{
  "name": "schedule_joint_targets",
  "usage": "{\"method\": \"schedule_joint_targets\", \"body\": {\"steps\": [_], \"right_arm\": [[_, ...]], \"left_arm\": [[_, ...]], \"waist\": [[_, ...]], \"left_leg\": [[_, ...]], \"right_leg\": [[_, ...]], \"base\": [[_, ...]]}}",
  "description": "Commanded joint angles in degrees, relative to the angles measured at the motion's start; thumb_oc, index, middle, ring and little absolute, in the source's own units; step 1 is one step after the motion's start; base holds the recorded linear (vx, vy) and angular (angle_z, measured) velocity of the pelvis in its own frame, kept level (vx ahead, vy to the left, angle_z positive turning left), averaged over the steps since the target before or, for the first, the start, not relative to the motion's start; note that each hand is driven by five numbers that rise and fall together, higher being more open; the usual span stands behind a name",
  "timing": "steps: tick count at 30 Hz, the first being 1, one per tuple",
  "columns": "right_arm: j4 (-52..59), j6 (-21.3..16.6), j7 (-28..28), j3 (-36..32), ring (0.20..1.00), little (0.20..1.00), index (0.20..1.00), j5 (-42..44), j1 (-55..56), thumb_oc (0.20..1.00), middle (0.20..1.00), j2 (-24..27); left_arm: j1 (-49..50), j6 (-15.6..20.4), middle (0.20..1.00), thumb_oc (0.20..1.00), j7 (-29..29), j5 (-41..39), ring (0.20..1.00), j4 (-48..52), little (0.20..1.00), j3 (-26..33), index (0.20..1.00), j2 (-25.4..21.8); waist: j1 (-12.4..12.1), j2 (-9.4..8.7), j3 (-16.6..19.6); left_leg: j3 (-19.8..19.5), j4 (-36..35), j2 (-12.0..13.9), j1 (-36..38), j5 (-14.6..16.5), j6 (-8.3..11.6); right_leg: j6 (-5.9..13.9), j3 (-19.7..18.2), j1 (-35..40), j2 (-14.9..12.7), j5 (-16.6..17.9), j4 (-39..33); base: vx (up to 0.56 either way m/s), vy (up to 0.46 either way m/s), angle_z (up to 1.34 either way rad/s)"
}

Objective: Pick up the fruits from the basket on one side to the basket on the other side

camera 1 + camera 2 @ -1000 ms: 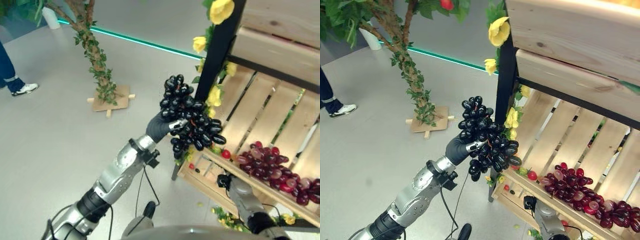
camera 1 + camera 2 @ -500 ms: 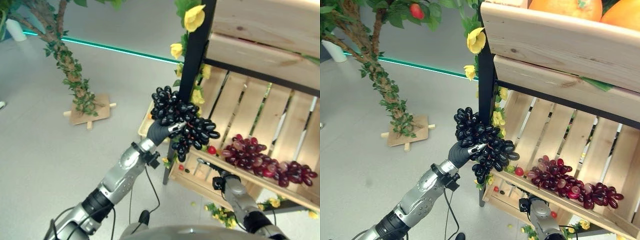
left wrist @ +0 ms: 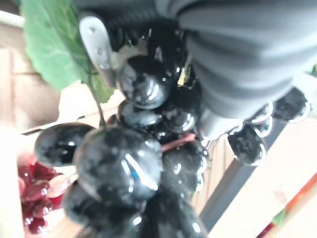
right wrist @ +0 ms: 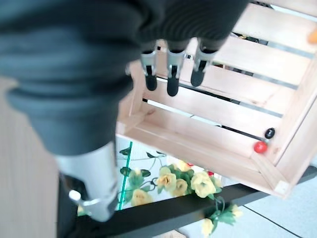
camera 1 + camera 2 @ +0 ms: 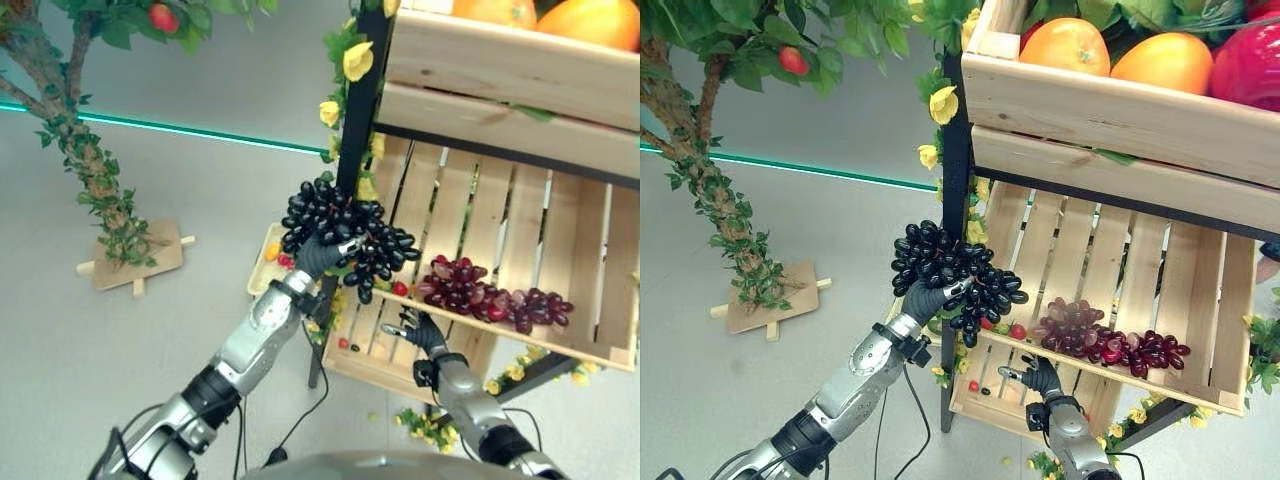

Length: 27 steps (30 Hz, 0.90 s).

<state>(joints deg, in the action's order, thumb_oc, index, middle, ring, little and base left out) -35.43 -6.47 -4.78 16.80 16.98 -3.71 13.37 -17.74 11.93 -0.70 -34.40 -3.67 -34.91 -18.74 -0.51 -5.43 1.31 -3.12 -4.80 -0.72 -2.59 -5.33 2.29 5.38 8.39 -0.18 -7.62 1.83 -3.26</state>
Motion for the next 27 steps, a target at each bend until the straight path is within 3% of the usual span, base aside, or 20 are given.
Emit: {"method": "schedule_joint_targets", "body": {"steps": [1, 18, 27], "right_arm": [[4.7, -4.5, -0.9, -0.3, 1.0, 1.0, 1.0, 0.8, -8.9, 1.0, 1.0, 2.1], [3.8, -4.7, -1.6, -0.4, 1.0, 1.0, 1.0, 0.6, -8.1, 1.0, 1.0, 1.6], [5.0, -5.0, -1.6, -3.1, 1.0, 1.0, 1.0, -0.4, -6.6, 1.0, 1.0, 2.1]], "left_arm": [[-11.2, -2.1, 0.2, 0.2, -1.4, 3.8, 0.2, -7.3, 0.2, -6.1, 0.2, 9.1], [-9.2, -2.2, 0.2, 0.2, -1.8, 4.2, 0.2, -3.5, 0.2, -6.3, 0.2, 7.2], [-1.7, -2.6, 0.2, 0.2, -4.6, -0.3, 0.2, 11.1, 0.2, -0.4, 0.2, 0.1]], "waist": [[4.7, 2.02, -2.5], [3.8, 1.11, -2.3], [2.0, 1.1, -2.9]], "left_leg": [[-2.0, 0.6, 3.3, 6.2, 7.0, 0.51], [-3.6, 0.4, 3.2, 6.1, 6.7, 0.43], [-5.1, 0.8, 2.8, 5.3, 6.4, 0.58]], "right_leg": [[1.19, 1.5, 4.3, 2.4, -6.3, 3.2], [1.14, 3.6, 5.3, 2.3, -6.4, 3.5], [0.84, 5.5, 5.4, 2.1, -6.6, 3.8]], "base": [[0.0, 0.0, 0.0], [-0.01, -0.003, 0.02], [-0.01, -0.006, 0.06]]}}
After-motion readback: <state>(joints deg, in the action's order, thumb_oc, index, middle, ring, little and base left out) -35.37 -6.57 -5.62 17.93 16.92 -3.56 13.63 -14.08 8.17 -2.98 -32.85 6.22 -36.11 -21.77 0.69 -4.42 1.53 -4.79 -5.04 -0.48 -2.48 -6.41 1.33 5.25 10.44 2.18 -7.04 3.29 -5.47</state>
